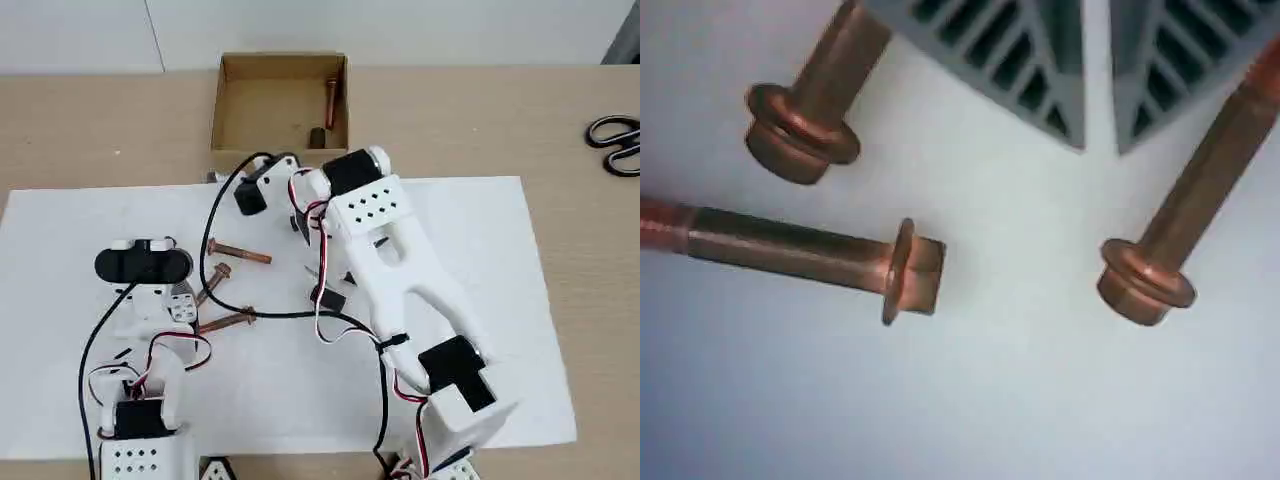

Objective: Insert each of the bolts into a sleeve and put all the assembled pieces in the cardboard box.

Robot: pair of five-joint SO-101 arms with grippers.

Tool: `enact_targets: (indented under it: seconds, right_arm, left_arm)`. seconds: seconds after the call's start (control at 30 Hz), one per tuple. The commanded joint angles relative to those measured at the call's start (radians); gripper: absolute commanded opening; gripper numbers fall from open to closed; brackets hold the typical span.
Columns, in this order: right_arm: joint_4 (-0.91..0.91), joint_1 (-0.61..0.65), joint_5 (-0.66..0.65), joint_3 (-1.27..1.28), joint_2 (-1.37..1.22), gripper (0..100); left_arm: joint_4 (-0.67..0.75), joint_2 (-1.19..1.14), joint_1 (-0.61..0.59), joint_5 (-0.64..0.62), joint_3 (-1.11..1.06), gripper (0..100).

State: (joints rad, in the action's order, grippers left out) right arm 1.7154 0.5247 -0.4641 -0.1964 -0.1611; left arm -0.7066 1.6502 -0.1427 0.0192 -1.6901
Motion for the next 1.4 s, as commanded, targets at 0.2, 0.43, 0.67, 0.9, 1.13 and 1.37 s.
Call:
enact_targets:
  seconds: [0.2, 0.43, 0.67, 0.9, 1.13, 1.37]
  right_arm:
    - [-0.111, 0.062, -0.023, 0.112, 0.064, 14.5]
    - [-0.242, 0.059, -0.025, 0.233, 0.065, 14.5]
    - [-0.338, 0.058, -0.055, 0.310, 0.065, 14.4]
    - [-0.427, 0.048, -0.087, 0.425, 0.067, 14.4]
    - [-0.522, 0.015, -0.087, 0.522, 0.067, 14.3]
    - [-0.598, 0.005, -0.081, 0.628, 0.064, 7.0]
  left_arm:
    - [-0.003, 0.014, -0.005, 0.009, 0.012, 1]
    - [-0.003, 0.014, -0.006, 0.009, 0.012, 1]
    - [-0.003, 0.014, -0.006, 0.009, 0.012, 1]
    - [-0.005, 0.014, -0.006, 0.009, 0.012, 1]
    - [-0.005, 0.014, -0.006, 0.009, 0.012, 1]
    - [-0.005, 0.014, -0.006, 0.009, 0.012, 1]
